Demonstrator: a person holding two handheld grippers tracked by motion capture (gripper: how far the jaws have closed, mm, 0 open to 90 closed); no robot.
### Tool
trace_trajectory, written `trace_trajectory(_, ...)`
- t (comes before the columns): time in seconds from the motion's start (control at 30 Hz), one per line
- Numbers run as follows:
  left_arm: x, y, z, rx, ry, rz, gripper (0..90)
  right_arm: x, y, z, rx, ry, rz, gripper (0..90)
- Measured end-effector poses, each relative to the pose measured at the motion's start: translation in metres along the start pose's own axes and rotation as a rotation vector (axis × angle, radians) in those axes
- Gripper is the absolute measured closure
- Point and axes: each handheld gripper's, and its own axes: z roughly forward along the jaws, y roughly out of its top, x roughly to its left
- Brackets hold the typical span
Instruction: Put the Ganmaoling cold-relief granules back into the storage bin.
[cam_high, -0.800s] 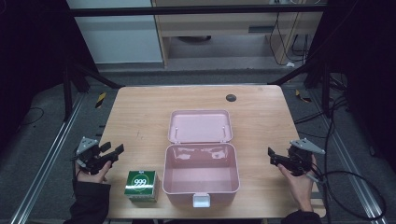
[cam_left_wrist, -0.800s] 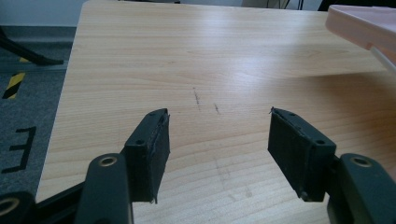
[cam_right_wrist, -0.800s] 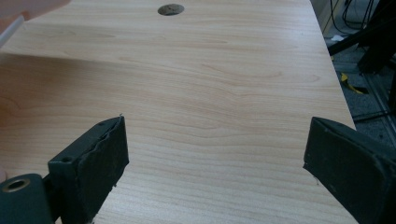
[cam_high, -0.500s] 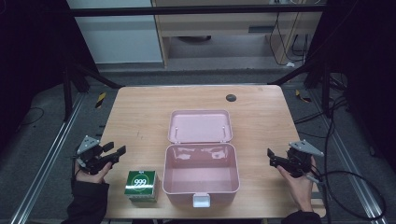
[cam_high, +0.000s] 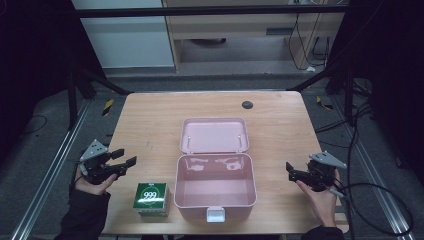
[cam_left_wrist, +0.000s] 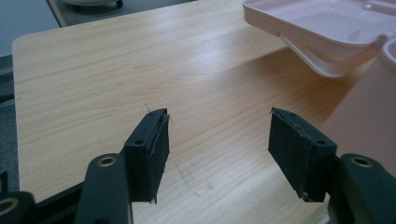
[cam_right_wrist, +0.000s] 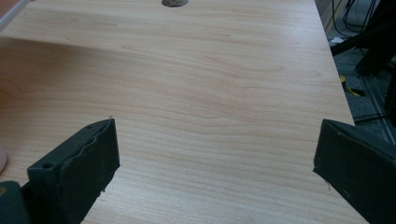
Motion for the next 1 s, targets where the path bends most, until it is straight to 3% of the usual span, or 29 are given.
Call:
trace_trajectory(0.13,0.000,0.008,-0.006,0.032,-0.049,0.052,34.6,0.000,-0.001,0.001,0.006,-0.007,-0.019,0.9)
trace_trajectory(0.17,-0.001,0.011,-0.008,0.049,-0.064,0.082,34.5,0.000,-0.001,0.001,0.008,-0.009,-0.023,1.4)
trace_trajectory(0.53,-0.007,0.021,-0.017,0.127,-0.151,0.213,28.1,-0.001,-0.006,0.004,0.037,-0.014,-0.039,2.0)
trace_trajectory(0.6,-0.011,0.023,-0.018,0.153,-0.176,0.257,26.8,-0.001,-0.007,0.004,0.039,-0.012,-0.036,1.9)
trace_trajectory(0.67,-0.012,0.025,-0.019,0.164,-0.187,0.270,25.3,-0.001,-0.007,0.005,0.041,-0.013,-0.044,1.9)
trace_trajectory(0.73,-0.015,0.027,-0.022,0.175,-0.201,0.310,24.5,-0.001,-0.007,0.005,0.040,-0.012,-0.045,2.0)
trace_trajectory(1.0,-0.028,0.036,-0.026,0.253,-0.291,0.412,20.1,0.001,-0.008,0.006,0.043,-0.011,-0.067,1.4)
